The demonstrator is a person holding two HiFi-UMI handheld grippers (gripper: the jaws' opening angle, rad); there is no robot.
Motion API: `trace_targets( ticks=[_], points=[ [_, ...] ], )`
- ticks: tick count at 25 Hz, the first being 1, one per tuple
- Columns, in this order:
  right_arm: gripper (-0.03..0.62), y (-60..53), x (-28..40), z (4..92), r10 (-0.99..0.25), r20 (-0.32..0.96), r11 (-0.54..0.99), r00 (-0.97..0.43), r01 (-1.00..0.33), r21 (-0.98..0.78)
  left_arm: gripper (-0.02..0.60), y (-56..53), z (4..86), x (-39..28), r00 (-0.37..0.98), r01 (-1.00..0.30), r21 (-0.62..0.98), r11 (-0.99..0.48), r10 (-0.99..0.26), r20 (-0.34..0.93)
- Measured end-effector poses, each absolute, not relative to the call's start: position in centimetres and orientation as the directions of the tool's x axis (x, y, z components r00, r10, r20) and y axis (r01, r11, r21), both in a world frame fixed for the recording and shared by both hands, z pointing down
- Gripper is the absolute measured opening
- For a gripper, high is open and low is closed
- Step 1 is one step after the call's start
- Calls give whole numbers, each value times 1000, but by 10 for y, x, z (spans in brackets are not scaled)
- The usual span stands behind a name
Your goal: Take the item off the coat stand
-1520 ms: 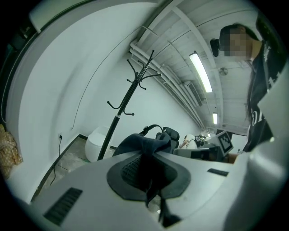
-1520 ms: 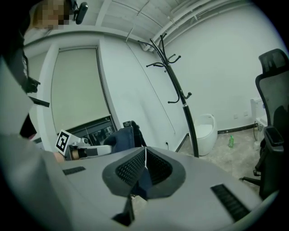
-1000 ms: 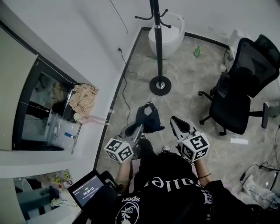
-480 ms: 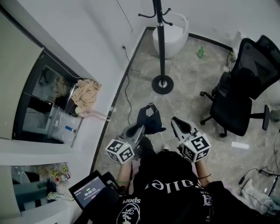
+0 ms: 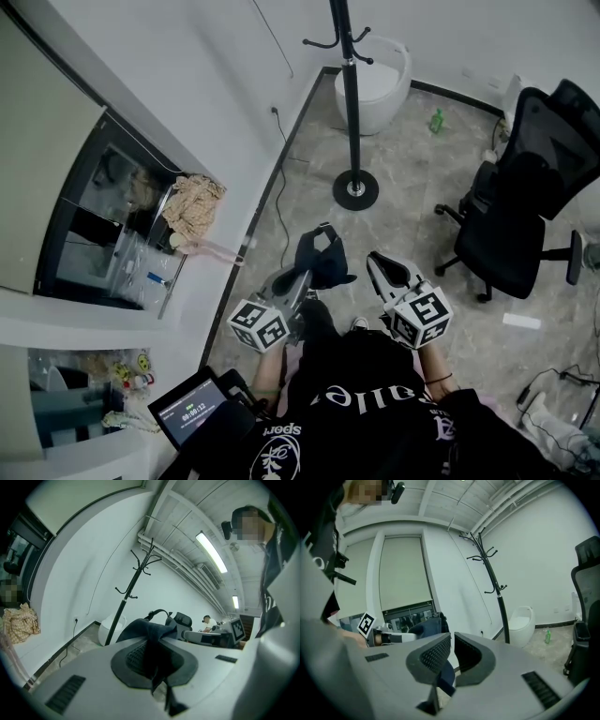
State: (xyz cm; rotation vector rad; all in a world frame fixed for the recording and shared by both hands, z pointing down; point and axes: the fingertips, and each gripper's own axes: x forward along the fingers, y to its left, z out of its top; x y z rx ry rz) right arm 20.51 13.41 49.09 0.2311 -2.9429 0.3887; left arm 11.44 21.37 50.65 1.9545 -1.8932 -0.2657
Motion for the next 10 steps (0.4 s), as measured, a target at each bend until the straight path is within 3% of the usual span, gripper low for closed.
trace_targets(
  ticks=[10],
  points=[
    [18, 131, 219, 490, -136, 181, 954, -974, -178, -241, 11, 211, 505, 126, 63, -915, 402, -2, -988, 140]
  ],
)
